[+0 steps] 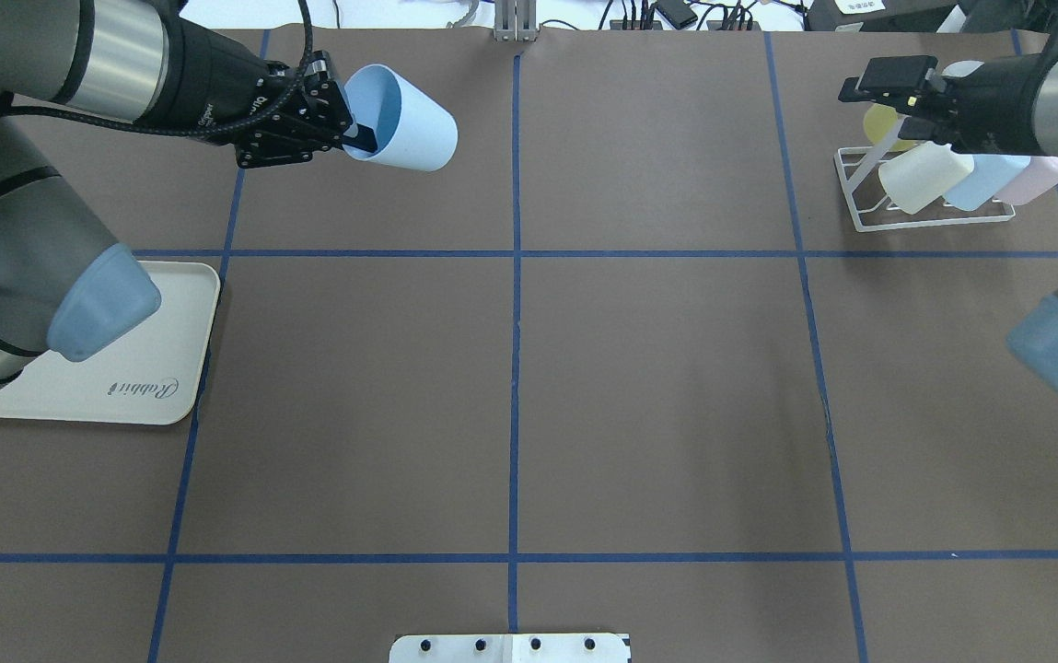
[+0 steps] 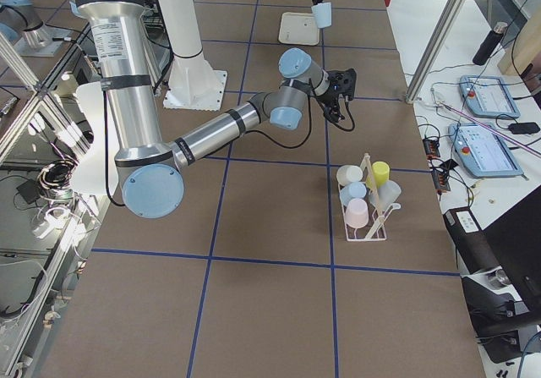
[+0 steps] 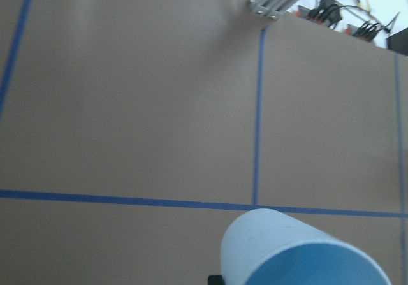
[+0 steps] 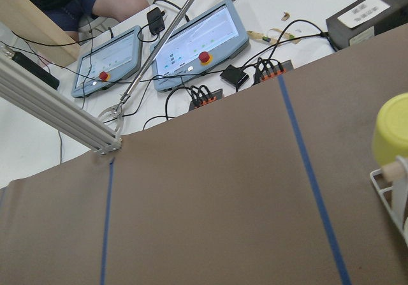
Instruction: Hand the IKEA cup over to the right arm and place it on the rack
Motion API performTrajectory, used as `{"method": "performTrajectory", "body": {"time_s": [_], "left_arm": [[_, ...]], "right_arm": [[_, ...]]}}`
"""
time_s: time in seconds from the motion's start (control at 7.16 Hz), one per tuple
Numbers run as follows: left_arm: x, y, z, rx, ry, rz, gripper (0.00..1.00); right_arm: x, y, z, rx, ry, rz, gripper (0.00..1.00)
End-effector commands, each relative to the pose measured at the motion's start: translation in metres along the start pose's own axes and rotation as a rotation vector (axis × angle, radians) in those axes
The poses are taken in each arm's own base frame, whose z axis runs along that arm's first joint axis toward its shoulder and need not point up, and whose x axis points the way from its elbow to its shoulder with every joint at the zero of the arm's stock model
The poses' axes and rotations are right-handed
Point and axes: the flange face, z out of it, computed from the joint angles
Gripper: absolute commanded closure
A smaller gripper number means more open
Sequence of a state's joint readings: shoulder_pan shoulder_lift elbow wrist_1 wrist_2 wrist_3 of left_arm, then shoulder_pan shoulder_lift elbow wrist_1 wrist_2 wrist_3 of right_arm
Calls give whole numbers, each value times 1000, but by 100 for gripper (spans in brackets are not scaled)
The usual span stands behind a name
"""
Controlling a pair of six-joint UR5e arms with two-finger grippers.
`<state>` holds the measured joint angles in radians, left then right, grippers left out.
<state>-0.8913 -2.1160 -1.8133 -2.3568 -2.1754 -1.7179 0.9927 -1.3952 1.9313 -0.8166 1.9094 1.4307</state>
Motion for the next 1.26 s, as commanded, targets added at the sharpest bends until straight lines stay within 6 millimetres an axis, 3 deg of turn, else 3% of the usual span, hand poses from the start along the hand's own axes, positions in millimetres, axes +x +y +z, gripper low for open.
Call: {"method": "performTrajectory", "body": {"time_s": [0.0, 0.28, 0.56, 0.7, 0.98, 1.12], "left_arm": [[-5, 30, 20, 5, 352, -167, 100], [-17, 44, 37, 29, 535, -227, 100], [-56, 56, 49, -64, 747, -293, 100], [-58, 70, 51, -107, 803, -288, 100], [-18, 87, 60, -162, 868, -304, 100], [-13, 102, 64, -167, 922, -336, 100]], "right_arm": [[-78, 52, -27, -90, -162, 177, 0], [-152, 59, -48, -160, -301, 446, 0], [-196, 71, -64, -239, -379, 596, 0], [-220, 76, -68, -268, -416, 651, 0], [-227, 90, -62, -252, -438, 704, 0], [-229, 96, -59, -251, -441, 736, 0]]}}
